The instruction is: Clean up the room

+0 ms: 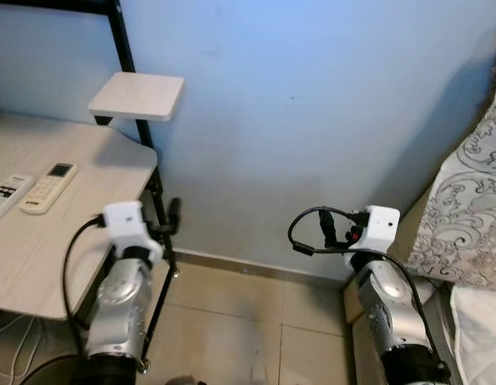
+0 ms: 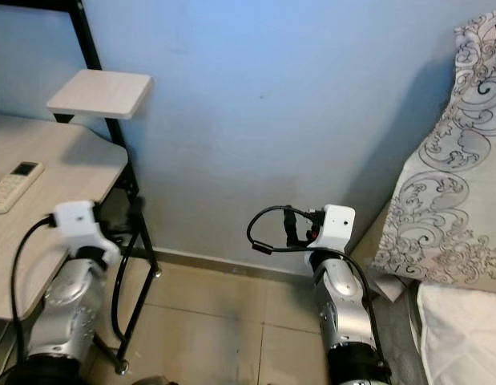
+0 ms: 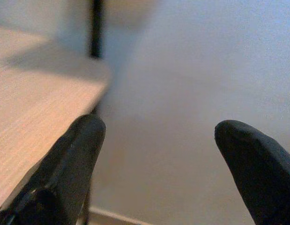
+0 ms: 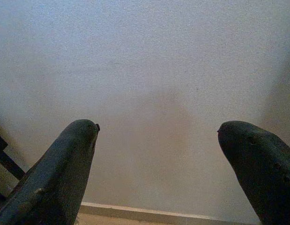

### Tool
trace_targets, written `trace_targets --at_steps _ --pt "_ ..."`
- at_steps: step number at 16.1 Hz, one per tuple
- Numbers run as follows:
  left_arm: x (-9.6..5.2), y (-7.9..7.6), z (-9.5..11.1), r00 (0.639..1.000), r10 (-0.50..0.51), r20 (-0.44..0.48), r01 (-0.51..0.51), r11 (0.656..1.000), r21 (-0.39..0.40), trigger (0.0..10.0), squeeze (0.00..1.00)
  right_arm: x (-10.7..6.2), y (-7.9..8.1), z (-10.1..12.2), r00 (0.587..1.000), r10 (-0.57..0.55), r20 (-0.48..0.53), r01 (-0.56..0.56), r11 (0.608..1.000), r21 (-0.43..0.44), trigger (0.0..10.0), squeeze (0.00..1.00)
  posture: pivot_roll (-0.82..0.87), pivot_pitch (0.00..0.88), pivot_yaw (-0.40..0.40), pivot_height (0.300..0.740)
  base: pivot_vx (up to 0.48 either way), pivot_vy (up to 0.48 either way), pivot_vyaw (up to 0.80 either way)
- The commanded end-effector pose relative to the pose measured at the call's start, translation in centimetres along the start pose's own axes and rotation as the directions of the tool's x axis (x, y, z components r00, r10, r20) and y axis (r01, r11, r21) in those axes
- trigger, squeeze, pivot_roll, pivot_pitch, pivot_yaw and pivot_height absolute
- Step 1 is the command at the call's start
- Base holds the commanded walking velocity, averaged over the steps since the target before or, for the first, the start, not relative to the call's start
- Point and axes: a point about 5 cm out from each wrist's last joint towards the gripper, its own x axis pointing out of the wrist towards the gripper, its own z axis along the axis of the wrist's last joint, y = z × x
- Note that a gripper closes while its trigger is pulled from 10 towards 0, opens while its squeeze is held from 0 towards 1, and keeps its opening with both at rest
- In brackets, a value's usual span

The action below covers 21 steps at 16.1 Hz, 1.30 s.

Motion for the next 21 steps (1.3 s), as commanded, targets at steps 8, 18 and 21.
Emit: trace_targets --at_steps 8,18,21 --pt "-1.3 -2.9 -0.3 0.945 -0.321 -0.060 0.327 0.921 0.211 10.0 0.00 -1.7 -0.9 -1.1 0.999 -0.035 -0.007 0.034 0.996 -0.083 10.0 0.00 0.03 0.000 -0.016 0.740 0.000 0.000 -0.25" --pt "-1.4 -3.6 -0.3 0.945 -0.327 0.009 0.323 0.937 0.132 10.0 0.00 -0.7 -1.0 -0.6 1.000 0.000 -0.014 -0.002 0.991 -0.137 10.0 0.00 0.03 0.000 -0.038 0.740 0.000 -0.192 -0.61" --pt "-1.0 -3.6 -0.3 0.949 -0.315 -0.002 0.312 0.940 0.139 10.0 0.00 -0.6 -1.1 -0.6 1.000 0.004 -0.014 -0.006 0.990 -0.142 10.0 0.00 0.03 0.000 -0.033 0.740 0.000 0.000 -0.61"
